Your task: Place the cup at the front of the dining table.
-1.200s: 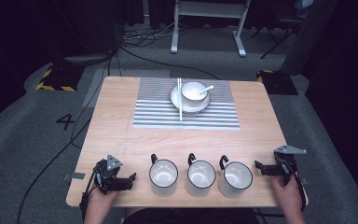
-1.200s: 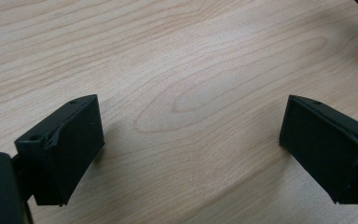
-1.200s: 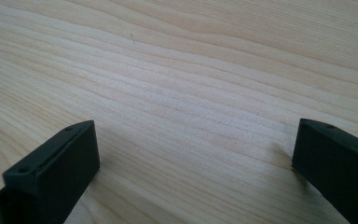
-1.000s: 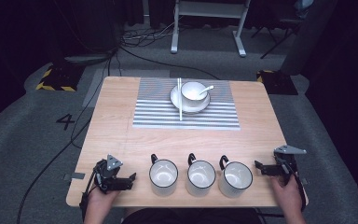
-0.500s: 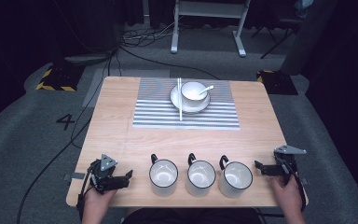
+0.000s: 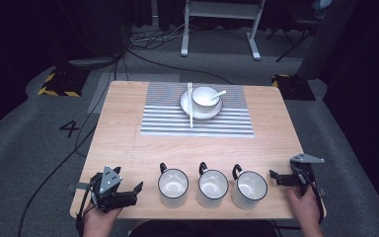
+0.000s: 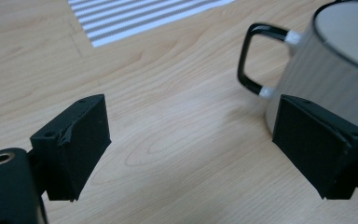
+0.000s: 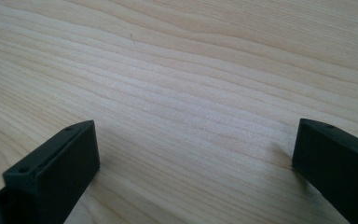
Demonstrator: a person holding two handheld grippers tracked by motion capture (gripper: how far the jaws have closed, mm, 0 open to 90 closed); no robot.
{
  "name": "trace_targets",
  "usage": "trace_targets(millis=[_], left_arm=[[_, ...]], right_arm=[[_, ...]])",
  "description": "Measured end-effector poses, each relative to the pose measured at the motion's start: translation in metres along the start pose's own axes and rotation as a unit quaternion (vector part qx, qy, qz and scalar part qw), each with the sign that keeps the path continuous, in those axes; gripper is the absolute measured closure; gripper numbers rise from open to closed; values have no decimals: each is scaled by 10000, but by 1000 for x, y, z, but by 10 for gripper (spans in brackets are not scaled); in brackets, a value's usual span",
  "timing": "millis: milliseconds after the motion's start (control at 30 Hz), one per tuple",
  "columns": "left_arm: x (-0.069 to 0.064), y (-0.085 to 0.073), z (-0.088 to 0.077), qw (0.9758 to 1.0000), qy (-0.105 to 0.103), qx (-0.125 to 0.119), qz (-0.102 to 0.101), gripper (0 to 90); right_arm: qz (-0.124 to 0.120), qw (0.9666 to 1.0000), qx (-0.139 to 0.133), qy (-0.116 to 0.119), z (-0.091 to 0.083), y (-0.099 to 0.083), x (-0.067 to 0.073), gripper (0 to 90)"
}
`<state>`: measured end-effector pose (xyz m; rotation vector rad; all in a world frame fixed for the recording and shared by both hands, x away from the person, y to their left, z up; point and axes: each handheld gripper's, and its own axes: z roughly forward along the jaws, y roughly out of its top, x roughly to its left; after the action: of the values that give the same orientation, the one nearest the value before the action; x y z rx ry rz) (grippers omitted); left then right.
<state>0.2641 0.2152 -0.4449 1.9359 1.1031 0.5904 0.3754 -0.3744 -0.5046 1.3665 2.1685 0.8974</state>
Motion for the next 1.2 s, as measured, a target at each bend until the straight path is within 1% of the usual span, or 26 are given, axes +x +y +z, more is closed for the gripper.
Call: trace_targets(millis=[33, 67, 100, 133, 233, 300, 333, 367, 400, 433, 467, 500, 533, 567, 600, 633, 700, 733, 767, 800, 867, 900, 967, 1067, 1167, 1200], left_arm=[[0, 0, 0, 10000, 0, 0, 0, 114], [-4, 3, -4, 9999, -38, -98, 15, 114], [-4, 3, -4, 9999, -38, -98, 15, 114], [-7, 6, -6, 9998, -117, -165, 18, 114], [-11, 8, -7, 9997, -151, -187, 55, 114], [-17, 11, -9, 9995, -173, -237, 111, 114], [-22, 14, -10, 9993, -224, -253, 143, 112], [-22, 14, -10, 9993, -224, -253, 143, 109], [-25, 15, -11, 9992, -218, -287, 186, 102], [-27, 17, -12, 9991, -249, -269, 198, 96], [-32, 19, -12, 9988, -334, -302, 200, 89], [-32, 19, -12, 9988, -334, -302, 200, 83], [-34, 20, -13, 9986, -385, -300, 209, 83], [-37, 21, -13, 9985, -392, -299, 247, 77], [-39, 21, -12, 9983, -431, -308, 254, 76], [-43, 22, -11, 9979, -516, -280, 258, 74], [-45, 22, -10, 9978, -555, -277, 241, 61], [-49, 23, -7, 9974, -648, -225, 225, 46], [-49, 23, -7, 9974, -648, -225, 225, 31], [-52, 23, -5, 9971, -705, -207, 219, 31], [-58, 23, -2, 9962, -815, -141, 262, 14], [-61, 24, 0, 9955, -881, -107, 320, 2], [-68, 24, 3, 9946, -976, -107, 338, 1], [-72, 24, 5, 9944, -981, -126, 379, 0], [-75, 23, 8, 9953, -896, -172, 335, 0], [-77, 21, 12, 9942, -1039, -141, 252, 0]], right_arm=[[-1, 10000, 0, -2, 0, 0, 0, 4], [1, 10000, 4, -2, 0, 0, 0, 4], [1, 10000, 4, -2, 0, 0, 0, 4], [-1, 10000, 7, 5, 0, 0, 0, 4], [2, 10000, 0, -4, 0, 0, 0, 4], [4, 10000, -2, -2, 0, 0, 0, 4], [-4, 10000, 12, 6, 0, 0, 0, 4], [-4, 10000, 12, 6, 0, 0, 0, 4], [-1, 10000, 6, 3, 0, 0, 0, 4], [-3, 10000, 13, 5, 0, 0, 0, 4], [-4, 10000, 13, 5, 0, 0, 0, 4], [3, 10000, 0, -4, 0, 0, 0, 4], [3, 10000, 0, -4, 0, 0, 0, 4], [-2, 10000, 6, 4, 0, 0, 0, 4], [-3, 10000, 12, 5, 0, 0, 0, 4], [-4, 10000, 12, 4, 0, 0, 0, 4], [1, 10000, 12, 0, 0, 0, 0, 4], [2, 10000, 11, 1, 0, 0, 0, 4], [-1, 10000, 11, 0, 0, 0, 0, 4], [-1, 10000, 11, 0, 0, 0, 0, 4], [2, 10000, 12, 0, 0, 0, 0, 4], [1, 10000, 12, 0, 0, 0, 0, 4], [-1, 10000, 12, -1, 0, 0, 0, 4], [2, 10000, 12, 0, 0, 0, 0, 4], [3, 10000, 12, -2, 0, 0, 0, 4], [4, 10000, 12, -3, 0, 0, 0, 4]])
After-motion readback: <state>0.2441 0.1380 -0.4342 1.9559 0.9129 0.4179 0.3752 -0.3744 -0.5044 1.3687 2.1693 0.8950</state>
